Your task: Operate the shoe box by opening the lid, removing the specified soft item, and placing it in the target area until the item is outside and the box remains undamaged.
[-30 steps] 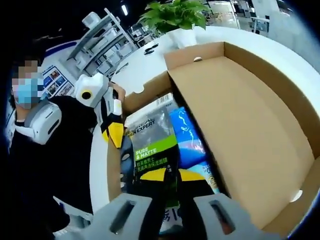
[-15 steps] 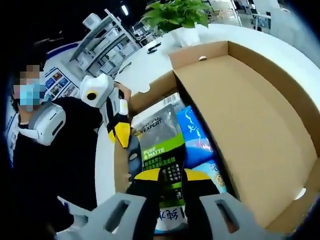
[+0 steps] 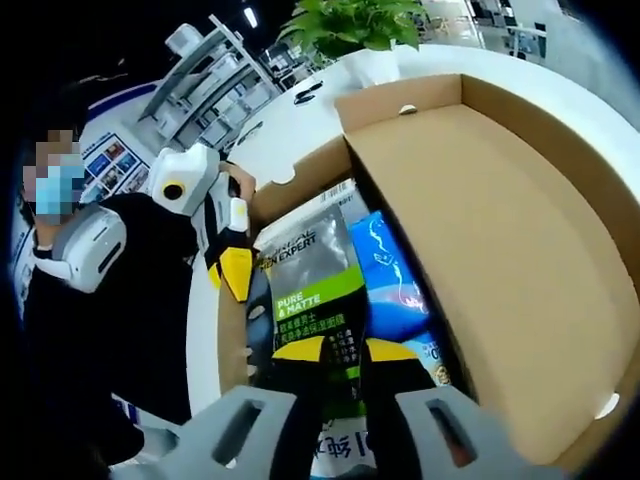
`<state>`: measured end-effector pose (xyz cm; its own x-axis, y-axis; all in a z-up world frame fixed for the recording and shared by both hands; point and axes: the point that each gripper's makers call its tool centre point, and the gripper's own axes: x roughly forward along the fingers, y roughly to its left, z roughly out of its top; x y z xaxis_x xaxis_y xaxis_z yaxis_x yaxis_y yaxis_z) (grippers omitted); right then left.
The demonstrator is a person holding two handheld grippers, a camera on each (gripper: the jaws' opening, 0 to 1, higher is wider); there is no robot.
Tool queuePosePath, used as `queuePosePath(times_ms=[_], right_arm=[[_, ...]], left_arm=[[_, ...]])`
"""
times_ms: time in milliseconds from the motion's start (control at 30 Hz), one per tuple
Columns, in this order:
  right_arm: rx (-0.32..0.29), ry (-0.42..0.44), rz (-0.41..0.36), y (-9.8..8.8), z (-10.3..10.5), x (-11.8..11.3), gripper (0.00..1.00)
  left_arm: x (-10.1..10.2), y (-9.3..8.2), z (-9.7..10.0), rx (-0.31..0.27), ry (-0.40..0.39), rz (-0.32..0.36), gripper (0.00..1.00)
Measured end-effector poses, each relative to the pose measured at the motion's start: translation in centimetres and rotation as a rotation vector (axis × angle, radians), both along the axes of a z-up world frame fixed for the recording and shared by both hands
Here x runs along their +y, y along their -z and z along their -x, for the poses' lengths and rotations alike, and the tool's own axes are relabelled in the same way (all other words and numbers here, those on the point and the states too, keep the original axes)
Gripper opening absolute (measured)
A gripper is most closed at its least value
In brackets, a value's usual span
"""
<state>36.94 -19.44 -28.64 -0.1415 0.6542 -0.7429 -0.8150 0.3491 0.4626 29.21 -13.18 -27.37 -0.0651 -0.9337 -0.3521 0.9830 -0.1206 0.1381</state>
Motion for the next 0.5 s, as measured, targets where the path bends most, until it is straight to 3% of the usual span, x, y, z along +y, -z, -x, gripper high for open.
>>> queuePosePath(times_ms=[267,500], right_arm=[[0.017,-0.002,-0.063,-1.8,0.0,-0.7,0.08],[0.025,-0.034,-0.044,-0.4,0.0,-1.2,0.09]], left_arm=[[0.0,0.0,0.0,-0.002,0.002,-0.001,0.02],[0.0,0.0,0.0,-0.005,0.007,0.0,0.02]])
